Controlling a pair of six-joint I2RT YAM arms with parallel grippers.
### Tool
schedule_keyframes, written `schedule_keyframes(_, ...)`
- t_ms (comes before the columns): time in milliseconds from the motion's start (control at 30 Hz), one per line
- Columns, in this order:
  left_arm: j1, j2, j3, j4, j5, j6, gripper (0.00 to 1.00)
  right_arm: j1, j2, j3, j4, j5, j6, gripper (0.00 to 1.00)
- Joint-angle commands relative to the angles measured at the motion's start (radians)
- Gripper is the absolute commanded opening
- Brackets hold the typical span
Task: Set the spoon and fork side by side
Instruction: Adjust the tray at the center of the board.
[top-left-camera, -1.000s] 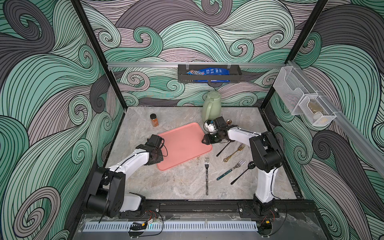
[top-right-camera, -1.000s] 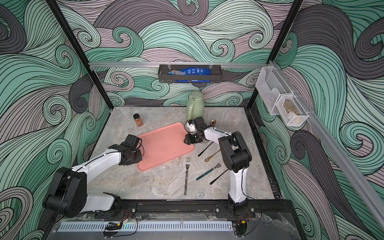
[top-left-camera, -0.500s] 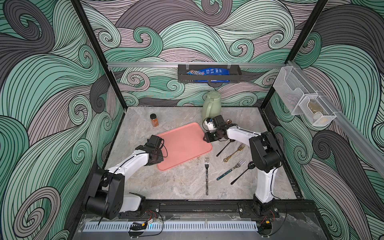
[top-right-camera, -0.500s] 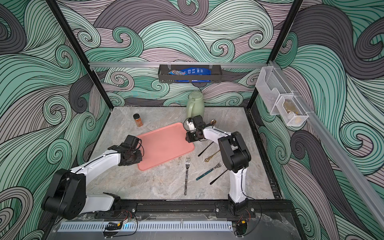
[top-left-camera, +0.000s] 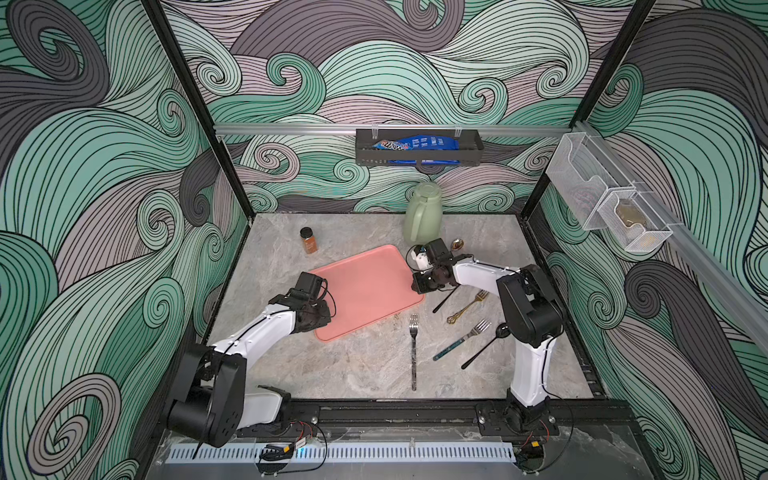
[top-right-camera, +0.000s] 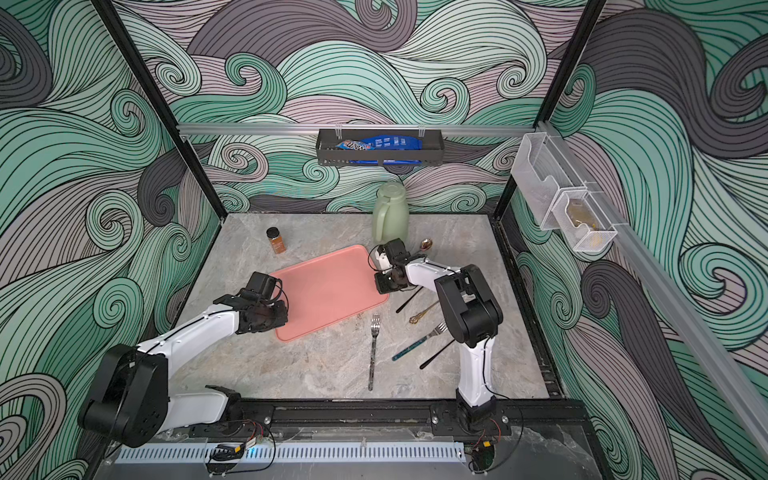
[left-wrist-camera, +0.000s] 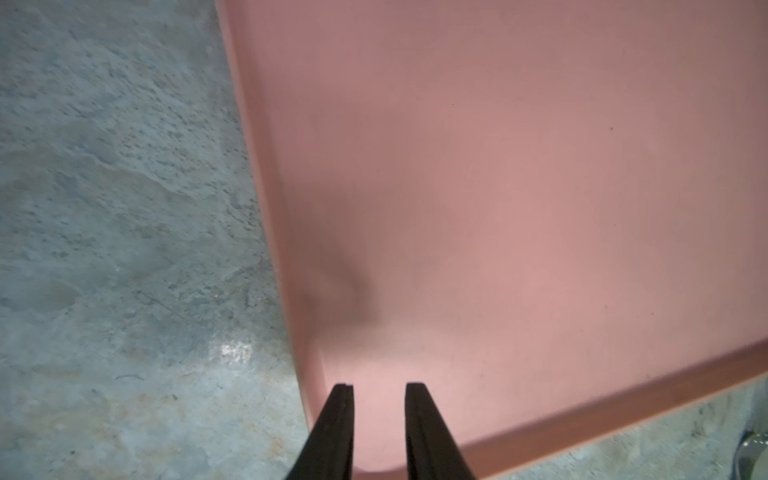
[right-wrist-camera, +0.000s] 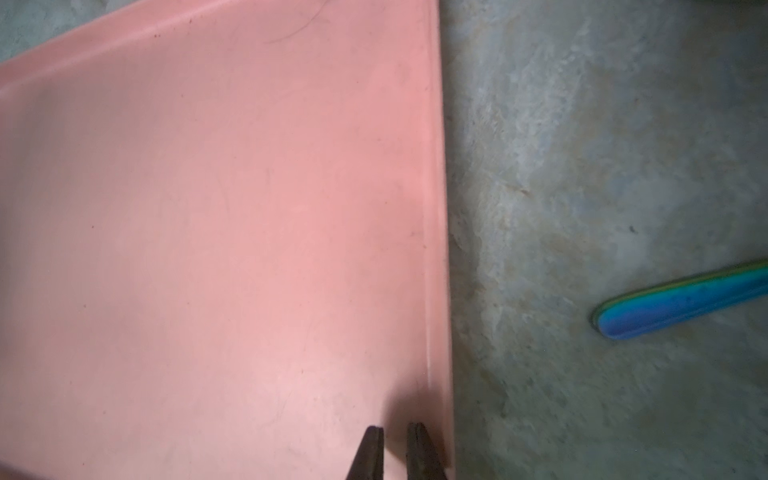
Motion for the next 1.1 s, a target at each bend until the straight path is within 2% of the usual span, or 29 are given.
schedule_keyframes(0,0.010,-0.026,-0.007,0.019,0.043,-0.024,0.26,0.004,-0.032,-0.054,-0.012,0.003,0.038,0.14)
schedule_keyframes(200,0.010,-0.037,-0.013,0.008,0.031,-0.022,0.26,0.003,-0.078,-0.141,0.028,0.005,0.088,0.13)
schedule_keyframes(433,0.010,-0.031,-0.022,0.000,0.022,-0.026,0.26,0.002,-0.101,-0.197,0.059,-0.002,0.131,0.02)
schedule_keyframes(633,0.010,-0.035,-0.014,-0.042,-0.048,-0.036,0.31,0.002,-0.148,-0.213,0.061,0.002,0.141,0.00)
schedule_keyframes(700,0.011,-0.032,-0.005,-0.065,-0.091,-0.043,0.34,0.002,-0.165,-0.199,0.057,0.002,0.120,0.10)
schedule_keyframes(800,0.022,-0.033,0.000,-0.087,-0.122,-0.052,0.39,0.004,-0.199,-0.161,0.052,-0.001,0.072,0.34)
schedule_keyframes(833,0.026,-0.037,0.001,-0.086,-0.125,-0.054,0.40,0.004,-0.207,-0.143,0.045,0.002,0.058,0.39)
schedule_keyframes(967,0.049,-0.043,-0.016,-0.059,-0.126,-0.051,0.44,0.004,-0.203,-0.052,0.012,0.017,0.001,0.50)
schedule_keyframes(1067,0.068,-0.021,-0.009,-0.046,-0.112,-0.047,0.43,-0.001,-0.152,0.020,-0.017,0.044,-0.025,0.51)
